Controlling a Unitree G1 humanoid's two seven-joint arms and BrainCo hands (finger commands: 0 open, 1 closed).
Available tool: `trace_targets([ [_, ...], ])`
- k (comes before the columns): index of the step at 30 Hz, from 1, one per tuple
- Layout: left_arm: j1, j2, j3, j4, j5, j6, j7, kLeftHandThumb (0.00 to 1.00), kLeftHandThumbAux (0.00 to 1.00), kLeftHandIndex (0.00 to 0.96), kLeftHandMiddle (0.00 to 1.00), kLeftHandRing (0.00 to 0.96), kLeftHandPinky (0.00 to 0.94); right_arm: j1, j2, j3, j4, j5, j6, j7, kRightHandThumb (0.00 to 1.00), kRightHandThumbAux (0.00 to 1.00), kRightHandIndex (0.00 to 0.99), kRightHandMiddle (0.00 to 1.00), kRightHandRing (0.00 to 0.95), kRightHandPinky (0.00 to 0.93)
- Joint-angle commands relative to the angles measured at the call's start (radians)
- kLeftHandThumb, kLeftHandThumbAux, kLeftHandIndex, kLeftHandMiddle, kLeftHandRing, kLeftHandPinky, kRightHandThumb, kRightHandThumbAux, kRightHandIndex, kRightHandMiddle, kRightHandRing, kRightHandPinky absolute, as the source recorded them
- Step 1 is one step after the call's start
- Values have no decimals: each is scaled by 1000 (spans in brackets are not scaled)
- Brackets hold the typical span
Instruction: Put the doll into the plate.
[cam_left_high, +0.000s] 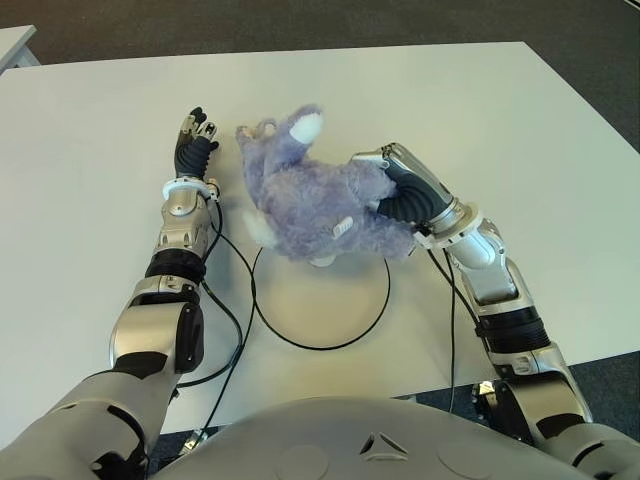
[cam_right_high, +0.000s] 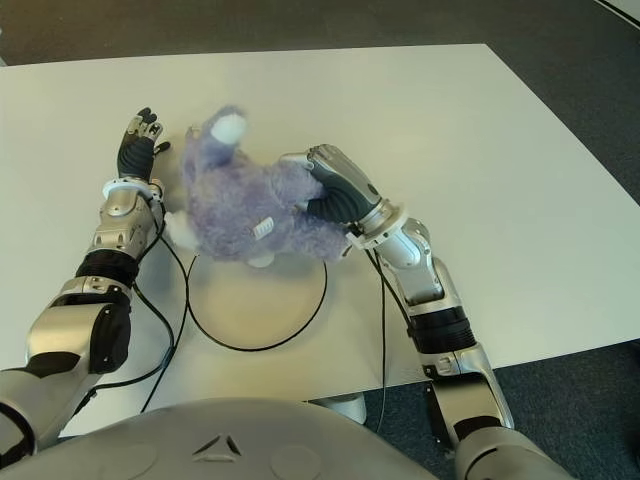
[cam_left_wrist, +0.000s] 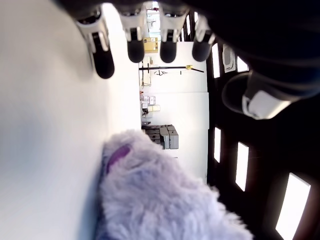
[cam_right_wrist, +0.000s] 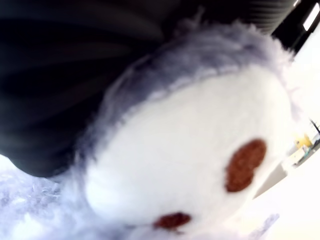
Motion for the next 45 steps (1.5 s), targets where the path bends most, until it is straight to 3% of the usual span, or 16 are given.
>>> trace_targets([
  [1,37,-12,4,25,-1,38,7,578,399,0,0,0,65,10,6,11,1,-2,-4,1,711,714,439,838,840,839],
  [13,38,-12,2,22,2,41,11,572,396,0,0,0,61,28,2,25,-1,-8,3,9,710,714,439,833,833,834],
  [31,37,-11,1,20,3,49,15,572,397,0,0,0,67,75,-25,46,-62,-60,82,46,706,715,439,838,823,832],
  [45,36,-10,3,21,0,52,12,576,395,0,0,0,66,98,-47,68,-77,-62,73,70,706,715,439,843,821,831],
])
